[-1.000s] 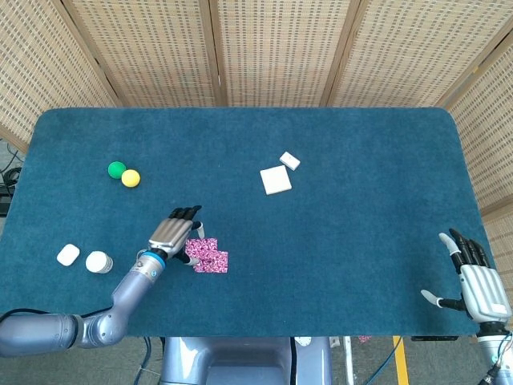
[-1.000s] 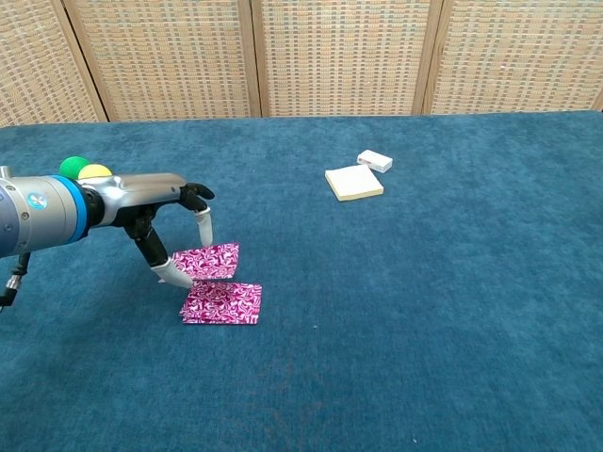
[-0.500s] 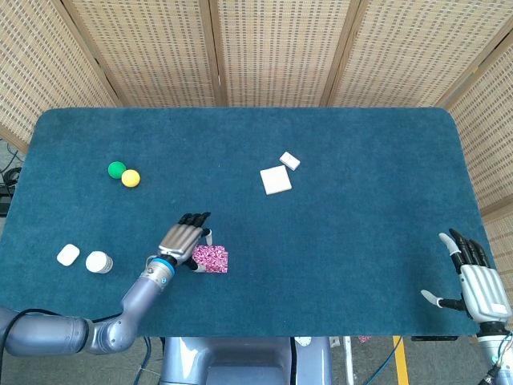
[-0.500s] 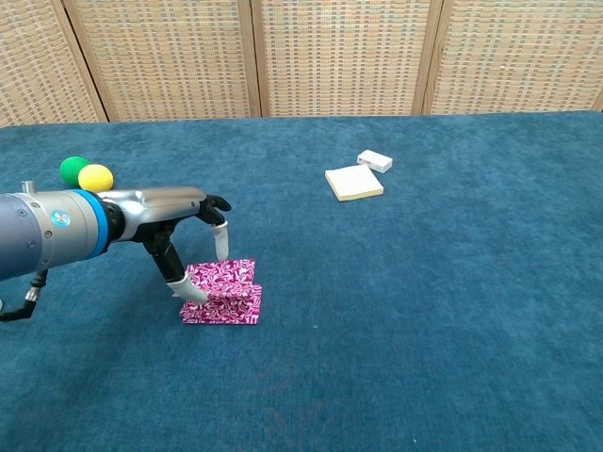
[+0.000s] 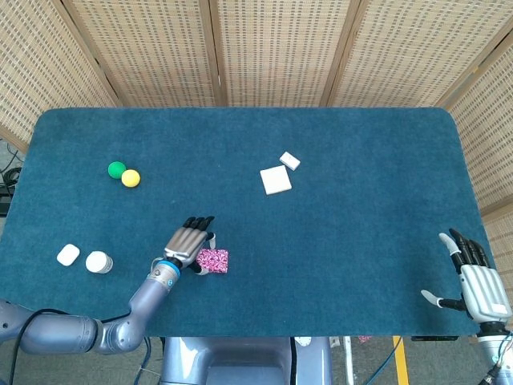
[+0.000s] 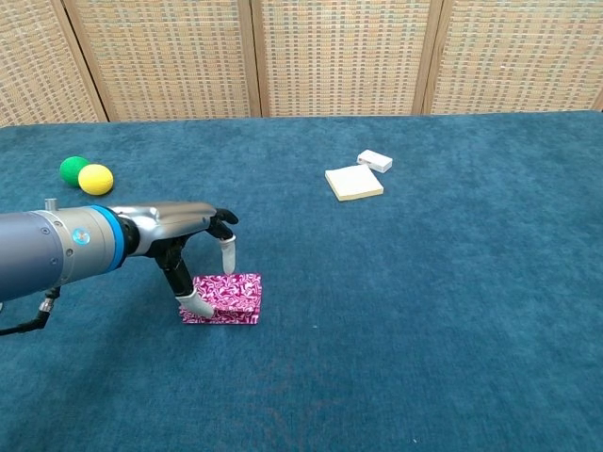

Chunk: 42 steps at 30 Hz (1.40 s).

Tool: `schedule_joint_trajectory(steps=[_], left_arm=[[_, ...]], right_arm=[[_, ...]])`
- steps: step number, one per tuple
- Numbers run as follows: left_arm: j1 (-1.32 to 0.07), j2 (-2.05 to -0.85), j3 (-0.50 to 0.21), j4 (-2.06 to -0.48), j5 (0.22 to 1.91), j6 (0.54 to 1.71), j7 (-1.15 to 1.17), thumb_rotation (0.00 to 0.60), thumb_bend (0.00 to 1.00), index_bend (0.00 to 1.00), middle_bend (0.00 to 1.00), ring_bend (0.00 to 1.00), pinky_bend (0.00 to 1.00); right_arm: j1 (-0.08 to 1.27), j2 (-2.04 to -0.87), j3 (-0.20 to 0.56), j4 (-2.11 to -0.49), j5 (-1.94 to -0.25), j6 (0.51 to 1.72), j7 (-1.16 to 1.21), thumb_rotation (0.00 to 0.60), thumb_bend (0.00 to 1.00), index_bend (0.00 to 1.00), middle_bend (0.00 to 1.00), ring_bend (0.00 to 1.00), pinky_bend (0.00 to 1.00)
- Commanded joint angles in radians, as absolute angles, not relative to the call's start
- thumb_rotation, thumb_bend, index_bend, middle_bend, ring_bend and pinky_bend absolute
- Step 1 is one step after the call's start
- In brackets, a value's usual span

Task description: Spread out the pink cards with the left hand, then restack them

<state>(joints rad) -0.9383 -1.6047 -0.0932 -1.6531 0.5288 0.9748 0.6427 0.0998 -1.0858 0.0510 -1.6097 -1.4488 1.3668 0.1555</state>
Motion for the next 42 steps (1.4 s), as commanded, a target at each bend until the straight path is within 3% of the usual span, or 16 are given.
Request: schedule_joint_trajectory(steps=[1, 27, 30, 37, 42], left_arm=[[-0.94, -1.611, -0.092, -1.648, 0.531, 0.972, 0.641, 0.6, 0.17, 0.48, 0.0, 0.0, 0.0], [-0.94, -1.621, -0.087, -1.639, 0.553, 0.974, 0.632, 0.6, 0.14, 0.33, 0.0, 0.0, 0.0], [-0.934, -1.607, -0.094, -1.655, 0.57, 0.98, 0.617, 0.6, 0.13, 0.27, 0.0, 0.0, 0.0], [-0.869, -1.483, -0.109, -1.749, 0.729, 1.065, 0.528, 0.6, 0.1, 0.04, 0.0, 0.0, 0.0], [-0.729, -1.331, -0.053, -1.788, 0.989, 1.227, 0.381, 0.6, 0.04, 0.0, 0.0, 0.0, 0.0]], right_arm=[[0.099, -1.086, 0.051, -1.609, -1.449, 1.368, 0.155, 0.6, 0.0, 0.0, 0.0, 0.0, 0.0], [0.1, -1.087, 0.051, -1.608, -1.449, 1.366, 0.156, 0.6, 0.0, 0.0, 0.0, 0.0, 0.0], [0.1, -1.086, 0.051, -1.608, -1.449, 1.366, 0.157, 0.6, 0.0, 0.0, 0.0, 0.0, 0.0], [0.1, -1.087, 0.052, -1.606, -1.448, 1.367, 0.159, 0.6, 0.0, 0.0, 0.0, 0.0, 0.0], [0.1, -1.089, 0.052, -1.607, -1.45, 1.37, 0.15, 0.6, 0.0, 0.0, 0.0, 0.0, 0.0]])
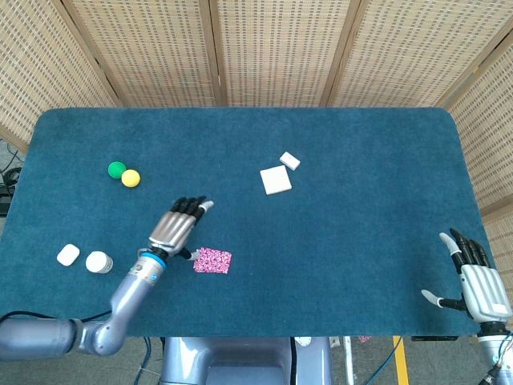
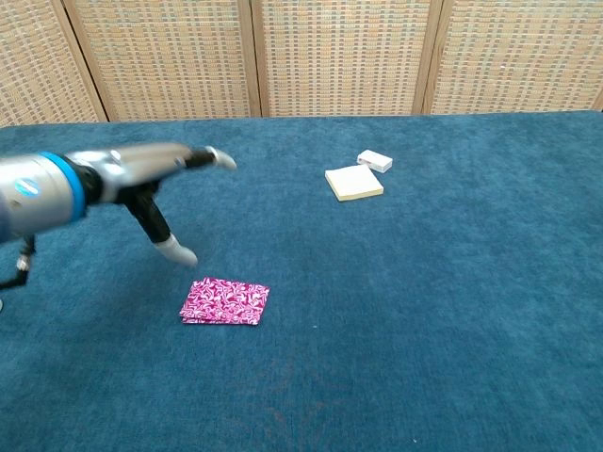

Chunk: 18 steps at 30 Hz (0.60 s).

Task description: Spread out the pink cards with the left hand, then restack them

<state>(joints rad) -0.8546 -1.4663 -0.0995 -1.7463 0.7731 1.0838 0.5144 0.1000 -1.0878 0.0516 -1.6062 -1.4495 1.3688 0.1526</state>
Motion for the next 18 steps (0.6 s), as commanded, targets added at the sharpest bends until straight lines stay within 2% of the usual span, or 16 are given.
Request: schedule_joint_trajectory(steps=[1, 10, 18], left_arm=[[-0.705, -1.312, -0.039, -1.782, 1.029, 1.255, 0.358, 0.6, 0.02, 0.0, 0.0, 0.0, 0.0], [-0.438, -1.154, 0.092, -1.71, 1.208, 1.513, 0.152, 0.6, 0.0, 0.0, 0.0, 0.0, 0.0], [-0.267, -1.124, 0.144, -1.619, 1.258, 1.601, -0.033, 0.6, 0.0, 0.0, 0.0, 0.0, 0.0]], right_arm=[[0.1, -1.089, 0.052, -1.608, -1.45, 1.371, 0.147, 0.6, 0.0, 0.0, 0.0, 0.0, 0.0], [0.096, -1.094, 0.054, -1.615, -1.443, 1.38, 0.116, 0.6, 0.0, 0.0, 0.0, 0.0, 0.0], [0.089, -1.099, 0.055, -1.62, -1.441, 1.394, 0.089, 0.6, 0.0, 0.0, 0.0, 0.0, 0.0]])
